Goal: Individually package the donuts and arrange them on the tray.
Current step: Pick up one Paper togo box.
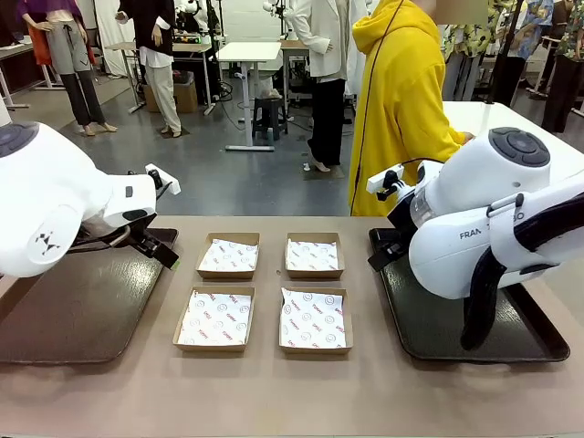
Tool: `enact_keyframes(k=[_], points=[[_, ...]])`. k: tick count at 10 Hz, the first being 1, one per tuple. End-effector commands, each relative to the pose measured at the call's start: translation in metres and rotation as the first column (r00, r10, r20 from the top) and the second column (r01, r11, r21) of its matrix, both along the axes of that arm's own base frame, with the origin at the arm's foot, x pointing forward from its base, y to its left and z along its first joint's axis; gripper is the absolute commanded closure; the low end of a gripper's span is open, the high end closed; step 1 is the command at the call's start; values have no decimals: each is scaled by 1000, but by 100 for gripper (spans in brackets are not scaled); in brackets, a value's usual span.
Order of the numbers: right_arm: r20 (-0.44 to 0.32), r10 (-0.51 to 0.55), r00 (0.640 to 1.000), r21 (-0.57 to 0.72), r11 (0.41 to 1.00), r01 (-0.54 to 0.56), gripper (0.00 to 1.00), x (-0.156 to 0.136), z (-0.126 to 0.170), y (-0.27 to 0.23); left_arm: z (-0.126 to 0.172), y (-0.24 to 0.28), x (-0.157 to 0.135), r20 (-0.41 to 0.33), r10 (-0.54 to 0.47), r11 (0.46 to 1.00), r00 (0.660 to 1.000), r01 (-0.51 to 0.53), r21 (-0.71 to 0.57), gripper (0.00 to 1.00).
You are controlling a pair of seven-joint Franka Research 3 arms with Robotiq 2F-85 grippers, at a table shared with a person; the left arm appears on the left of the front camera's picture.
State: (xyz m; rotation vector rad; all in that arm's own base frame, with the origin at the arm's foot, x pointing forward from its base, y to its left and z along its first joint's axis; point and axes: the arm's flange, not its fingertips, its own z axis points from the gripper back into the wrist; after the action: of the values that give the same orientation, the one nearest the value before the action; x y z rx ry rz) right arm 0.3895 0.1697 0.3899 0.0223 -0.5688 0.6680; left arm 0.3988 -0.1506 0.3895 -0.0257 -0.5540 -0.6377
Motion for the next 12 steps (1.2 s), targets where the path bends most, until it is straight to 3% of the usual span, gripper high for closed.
enact_keyframes(k=[1,4,6,7,8,9,12], points=[[-55,29,998,5,1000,-29,0,-89,24,-18,24,38,-68,-69,-77,997,995,76,-15,0],[-144,7,990,-56,998,-15,0,-161,39,-32,36,60,-127,-198,-130,990,972,139,30,0],[-192,-10,981,-81,997,-6,0,-191,38,-36,40,72,-157,-224,-148,988,963,153,6,0],[-192,-47,980,-108,994,26,0,-190,34,-43,39,78,-157,-226,-125,992,966,127,-6,0],[-124,-124,985,-168,981,102,0,-175,32,-54,34,79,-152,-173,-92,995,981,97,21,0],[-194,-18,981,-117,993,-5,0,-121,111,-2,101,46,-89,-245,-125,991,961,134,21,0],[-194,-18,981,-117,993,-5,0,-121,111,-2,101,46,-89,-245,-125,991,961,134,21,0]])
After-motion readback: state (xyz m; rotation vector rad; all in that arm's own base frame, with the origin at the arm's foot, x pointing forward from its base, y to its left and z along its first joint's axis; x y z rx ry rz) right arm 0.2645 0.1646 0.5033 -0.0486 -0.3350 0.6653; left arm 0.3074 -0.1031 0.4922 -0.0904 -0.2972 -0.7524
